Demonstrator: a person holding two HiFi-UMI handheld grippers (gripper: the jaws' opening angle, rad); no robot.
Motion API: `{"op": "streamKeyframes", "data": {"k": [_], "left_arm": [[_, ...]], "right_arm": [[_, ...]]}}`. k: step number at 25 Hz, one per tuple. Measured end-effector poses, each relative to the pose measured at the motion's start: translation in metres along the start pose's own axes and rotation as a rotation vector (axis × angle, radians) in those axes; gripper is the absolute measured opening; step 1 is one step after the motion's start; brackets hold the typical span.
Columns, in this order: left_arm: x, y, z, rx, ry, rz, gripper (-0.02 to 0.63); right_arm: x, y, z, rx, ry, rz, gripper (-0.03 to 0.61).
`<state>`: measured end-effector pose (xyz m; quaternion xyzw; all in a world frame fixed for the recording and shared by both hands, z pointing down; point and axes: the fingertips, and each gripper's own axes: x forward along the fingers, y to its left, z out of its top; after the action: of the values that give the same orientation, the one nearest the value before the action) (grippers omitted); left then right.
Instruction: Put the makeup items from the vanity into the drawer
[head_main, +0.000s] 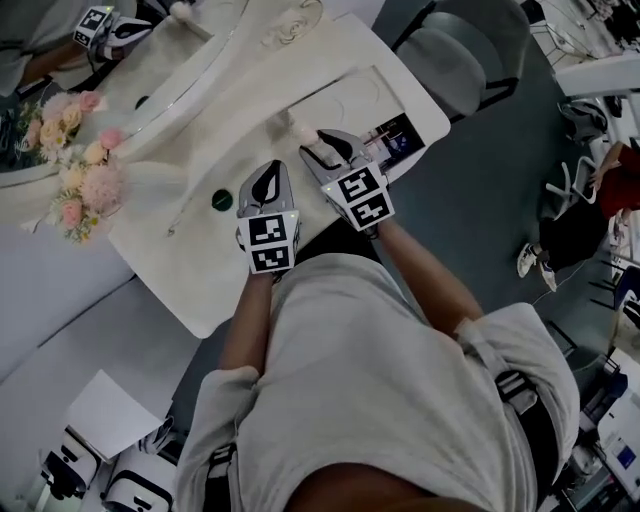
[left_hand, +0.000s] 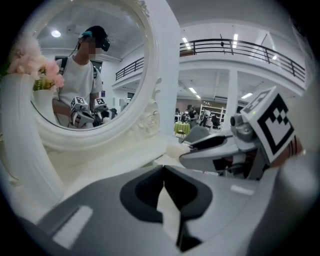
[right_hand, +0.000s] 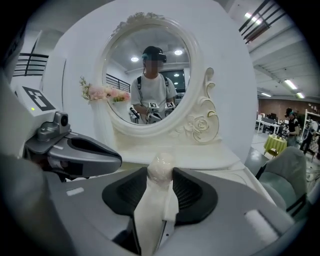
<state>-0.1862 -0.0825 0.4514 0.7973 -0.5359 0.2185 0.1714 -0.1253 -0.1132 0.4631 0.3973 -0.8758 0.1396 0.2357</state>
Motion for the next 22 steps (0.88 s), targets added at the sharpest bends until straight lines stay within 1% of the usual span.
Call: {"op": "streamKeyframes", "data": {"k": [3, 6, 10, 18, 22], "left_arm": [[0.007, -0.02, -0.002, 0.022, 0.014, -0.038, 0.003], [0.014, -0.038, -0.006, 0.043, 0.034, -0.073, 0.003], [0.024, -0.068, -0.003, 0.082, 0.044, -0.136, 0.003], [0.04, -0.132, -0.002, 0.144, 0.058, -0.263, 0.003], [0.047, -0.154, -0.002, 0.16, 0.067, -0.305, 0.003]], "right_arm": [[-0.017, -0.007, -0.018, 0.029, 0.025, -0.008, 0.167], [-0.032, -0.015, -0.037, 0.051, 0.044, -0.038, 0.167], [-0.056, -0.032, -0.059, 0.099, 0.06, -0.104, 0.166], [-0.103, -0.076, -0.088, 0.182, 0.081, -0.252, 0.166], [-0.117, -0.092, -0.098, 0.205, 0.092, -0.299, 0.166]]}}
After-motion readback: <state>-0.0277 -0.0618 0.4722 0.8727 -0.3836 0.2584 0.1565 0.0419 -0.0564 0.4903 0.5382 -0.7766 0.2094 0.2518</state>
